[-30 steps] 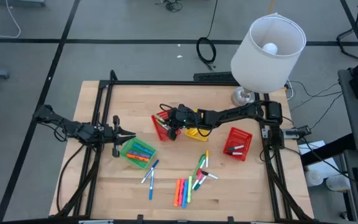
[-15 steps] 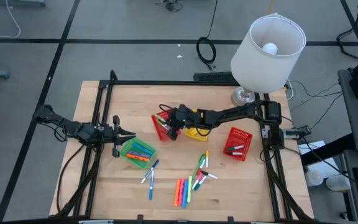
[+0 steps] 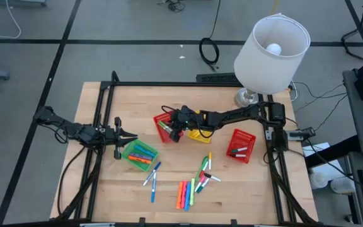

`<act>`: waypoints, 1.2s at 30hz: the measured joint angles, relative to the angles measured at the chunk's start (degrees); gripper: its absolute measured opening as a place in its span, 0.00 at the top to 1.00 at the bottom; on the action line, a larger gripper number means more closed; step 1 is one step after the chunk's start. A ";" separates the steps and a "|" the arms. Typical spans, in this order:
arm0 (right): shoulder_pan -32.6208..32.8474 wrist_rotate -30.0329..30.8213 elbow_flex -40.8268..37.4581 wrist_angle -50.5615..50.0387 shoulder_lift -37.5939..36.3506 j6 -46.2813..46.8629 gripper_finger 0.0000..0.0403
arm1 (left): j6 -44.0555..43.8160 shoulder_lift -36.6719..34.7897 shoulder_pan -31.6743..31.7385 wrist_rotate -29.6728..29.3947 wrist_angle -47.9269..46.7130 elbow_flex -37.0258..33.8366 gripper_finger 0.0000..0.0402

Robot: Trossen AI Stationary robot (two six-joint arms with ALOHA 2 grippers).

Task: Pick & Place Markers
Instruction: Put the green pen into the yellow bin

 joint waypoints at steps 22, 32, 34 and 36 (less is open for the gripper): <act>25.86 10.99 8.11 -42.12 -25.64 -16.35 0.98 | -0.02 0.00 0.01 0.00 -0.02 0.00 0.88; 32.28 13.48 -3.72 -49.20 -25.83 -10.55 1.00 | -1.00 0.02 0.02 -0.02 -0.02 0.00 0.88; 31.78 13.41 -7.96 -45.16 -25.99 -11.75 1.00 | -1.39 0.00 0.01 -0.02 -0.02 0.00 0.88; 30.91 11.32 -12.18 -40.33 -25.93 -13.31 0.99 | -1.32 0.02 0.02 -0.02 -0.02 0.00 0.88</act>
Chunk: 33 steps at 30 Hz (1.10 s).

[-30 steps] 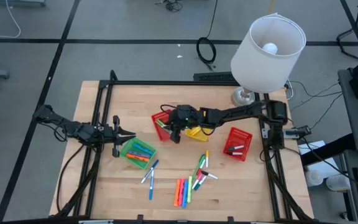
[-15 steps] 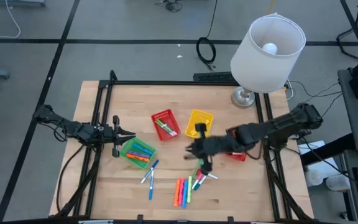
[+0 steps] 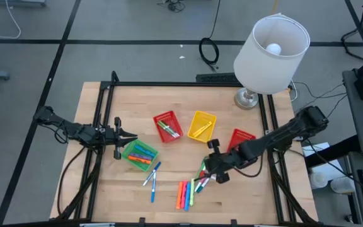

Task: Pick & Place Markers
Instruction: Put the green pen into the yellow bin

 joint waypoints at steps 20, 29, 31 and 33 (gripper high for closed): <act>-4.36 -2.24 -6.57 18.18 6.40 -1.40 0.75 | 0.93 -0.02 0.00 -0.02 -0.04 0.00 0.88; -4.86 -2.43 -4.14 14.01 10.54 -6.63 0.77 | 0.95 0.11 -0.01 -0.04 -0.11 0.02 0.88; -4.79 -2.58 -4.08 14.16 10.31 -7.84 0.77 | 0.95 0.19 -0.02 -0.04 -0.11 0.02 0.88; -4.81 -4.03 -4.08 13.29 10.28 -8.98 0.77 | 0.97 0.35 -0.01 -0.04 -0.13 0.02 0.88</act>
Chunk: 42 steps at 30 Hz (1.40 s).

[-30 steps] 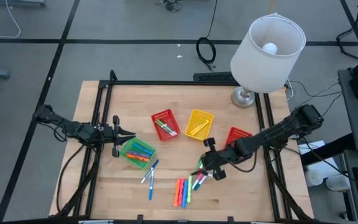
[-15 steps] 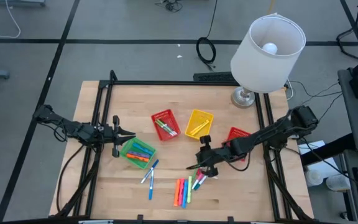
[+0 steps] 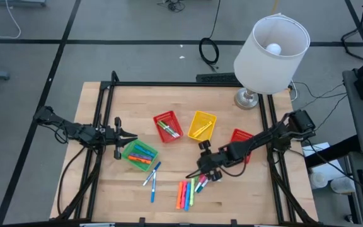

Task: Pick & Place Markers
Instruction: Put the green pen into the yellow bin

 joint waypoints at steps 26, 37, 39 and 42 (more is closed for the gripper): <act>-0.35 -2.95 0.09 -1.12 3.89 -3.86 0.77 | -0.04 0.09 -0.01 0.00 0.00 0.00 0.88; -0.35 -3.03 -0.13 -1.47 4.09 -4.04 0.77 | -0.02 0.09 0.01 0.00 -0.02 0.00 0.88; -0.35 -3.05 -0.13 -1.40 4.10 -3.92 0.77 | -0.02 0.09 -0.01 0.00 0.00 0.00 0.88; -0.38 -3.36 -0.13 -1.42 4.09 -3.38 0.77 | -0.03 0.09 -0.01 0.00 -0.02 0.00 0.88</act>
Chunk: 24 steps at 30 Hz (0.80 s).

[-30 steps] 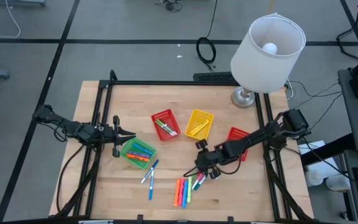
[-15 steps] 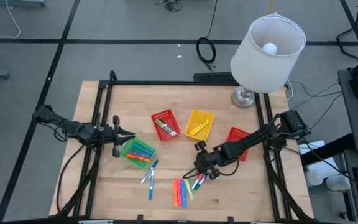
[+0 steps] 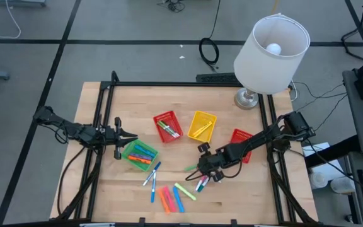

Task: Pick & Place Markers
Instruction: Put the green pen into the yellow bin

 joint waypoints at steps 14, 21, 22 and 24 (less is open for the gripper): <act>-5.56 -2.63 0.02 0.13 -0.02 4.64 0.84 | 0.01 0.00 0.01 0.00 -0.01 0.00 0.88; -7.04 -2.05 0.17 0.61 -0.17 5.36 0.99 | 0.01 -0.01 0.00 0.00 -0.01 0.00 0.88; -7.16 -2.17 0.20 0.78 -0.22 5.37 0.99 | 0.00 -0.02 0.01 0.00 -0.01 0.00 0.88; -7.35 -2.18 0.20 1.53 -0.15 5.37 1.00 | 0.01 0.00 0.02 0.00 -0.01 0.00 0.88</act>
